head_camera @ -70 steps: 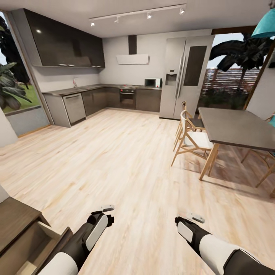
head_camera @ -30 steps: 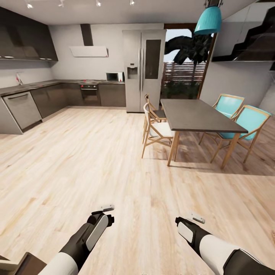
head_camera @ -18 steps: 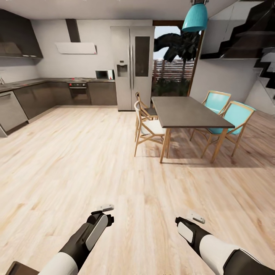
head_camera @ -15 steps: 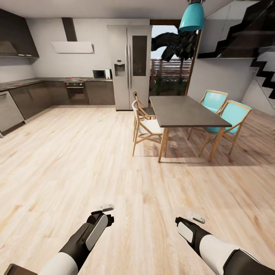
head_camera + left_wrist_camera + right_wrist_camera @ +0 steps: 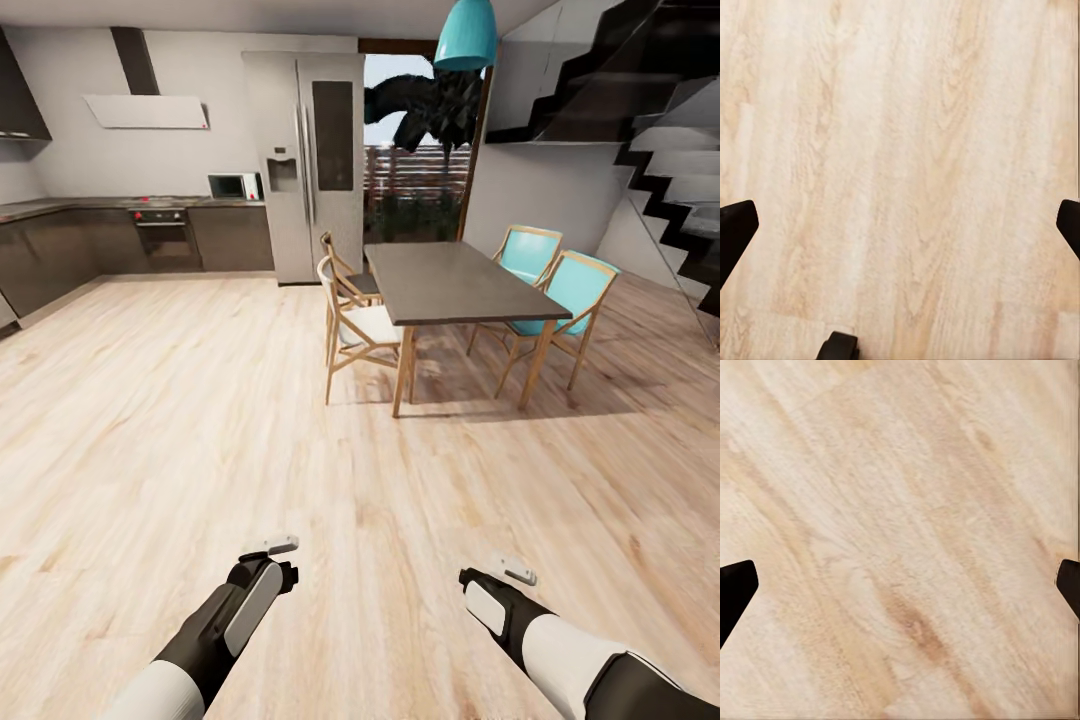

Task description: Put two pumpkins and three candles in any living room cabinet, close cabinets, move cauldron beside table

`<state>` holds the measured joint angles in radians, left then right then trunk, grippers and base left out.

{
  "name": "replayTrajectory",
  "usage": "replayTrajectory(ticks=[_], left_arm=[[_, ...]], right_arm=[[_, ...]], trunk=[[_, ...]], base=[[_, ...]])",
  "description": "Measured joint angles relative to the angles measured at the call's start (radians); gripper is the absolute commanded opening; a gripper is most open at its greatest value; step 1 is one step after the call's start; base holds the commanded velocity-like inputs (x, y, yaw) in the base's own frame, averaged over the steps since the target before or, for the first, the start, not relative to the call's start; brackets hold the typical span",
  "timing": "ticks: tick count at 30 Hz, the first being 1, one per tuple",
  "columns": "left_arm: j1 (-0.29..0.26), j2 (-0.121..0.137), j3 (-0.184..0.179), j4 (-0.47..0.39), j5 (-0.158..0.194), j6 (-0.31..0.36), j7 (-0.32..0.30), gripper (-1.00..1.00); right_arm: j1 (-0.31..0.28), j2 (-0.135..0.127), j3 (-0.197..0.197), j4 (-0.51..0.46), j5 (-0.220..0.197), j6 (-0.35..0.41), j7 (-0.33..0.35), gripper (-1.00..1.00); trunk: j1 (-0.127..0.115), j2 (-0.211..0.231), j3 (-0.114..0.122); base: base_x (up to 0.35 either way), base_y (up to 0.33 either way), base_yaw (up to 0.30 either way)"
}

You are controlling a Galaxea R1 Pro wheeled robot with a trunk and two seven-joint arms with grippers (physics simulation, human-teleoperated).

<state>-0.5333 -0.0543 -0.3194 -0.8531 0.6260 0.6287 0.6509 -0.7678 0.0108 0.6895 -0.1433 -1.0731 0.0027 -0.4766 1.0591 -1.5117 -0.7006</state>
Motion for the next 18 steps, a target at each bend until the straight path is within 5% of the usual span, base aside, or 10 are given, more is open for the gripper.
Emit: replayTrajectory(ticks=[18], left_arm=[[0.000,0.000,-0.001,0.007,0.003,-0.001,-0.005,1.00]], right_arm=[[0.000,0.001,0.000,0.011,0.003,-0.018,-0.002,1.00]], trunk=[[0.000,0.000,-0.024]], base=[[0.000,0.000,-0.180]])
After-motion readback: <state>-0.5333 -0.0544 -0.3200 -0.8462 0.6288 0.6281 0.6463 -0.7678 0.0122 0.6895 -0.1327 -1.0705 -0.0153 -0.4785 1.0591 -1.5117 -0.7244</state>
